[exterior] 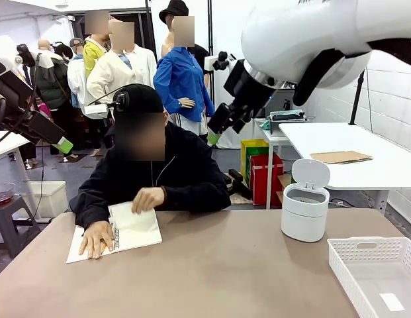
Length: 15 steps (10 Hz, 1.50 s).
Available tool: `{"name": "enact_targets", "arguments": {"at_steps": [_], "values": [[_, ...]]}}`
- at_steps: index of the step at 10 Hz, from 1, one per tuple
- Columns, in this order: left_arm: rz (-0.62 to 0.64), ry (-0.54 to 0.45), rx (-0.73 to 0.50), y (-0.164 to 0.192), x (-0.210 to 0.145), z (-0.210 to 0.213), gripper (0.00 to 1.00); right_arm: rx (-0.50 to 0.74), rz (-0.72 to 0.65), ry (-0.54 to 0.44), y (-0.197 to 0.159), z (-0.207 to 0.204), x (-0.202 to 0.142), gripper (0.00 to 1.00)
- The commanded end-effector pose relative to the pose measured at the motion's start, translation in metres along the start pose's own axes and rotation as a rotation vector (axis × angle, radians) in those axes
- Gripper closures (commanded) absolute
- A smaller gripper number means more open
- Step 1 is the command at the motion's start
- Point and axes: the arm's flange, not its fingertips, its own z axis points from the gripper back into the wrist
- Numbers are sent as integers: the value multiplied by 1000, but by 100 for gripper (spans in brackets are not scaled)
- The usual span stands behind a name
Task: Sort the paper based on its condition.
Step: If a person hands you a paper, place it in the Organizing basket , and if it's crumpled, put it in the Trash can.
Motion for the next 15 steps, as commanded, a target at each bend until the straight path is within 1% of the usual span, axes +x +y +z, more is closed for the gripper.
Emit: {"name": "enact_targets", "arguments": {"at_steps": [1, 3, 5, 6, 15], "values": [[0, -1, 1, 0, 0, 1, 0, 29, 2, -46, -5, 10, 1, 0], [0, -1, 1, 0, 0, 1, 0, 15, 2, -68, -9, 17, 3, 0], [0, -1, 1, 0, 0, 1, 0, 4, -10, -46, -15, 12, -7, 0], [0, -1, 1, 0, 0, 1, 0, -8, -14, -44, -6, 19, 6, 0], [0, -1, 1, 0, 0, 1, 0, -8, -14, -44, -6, 19, 6, 0]]}}
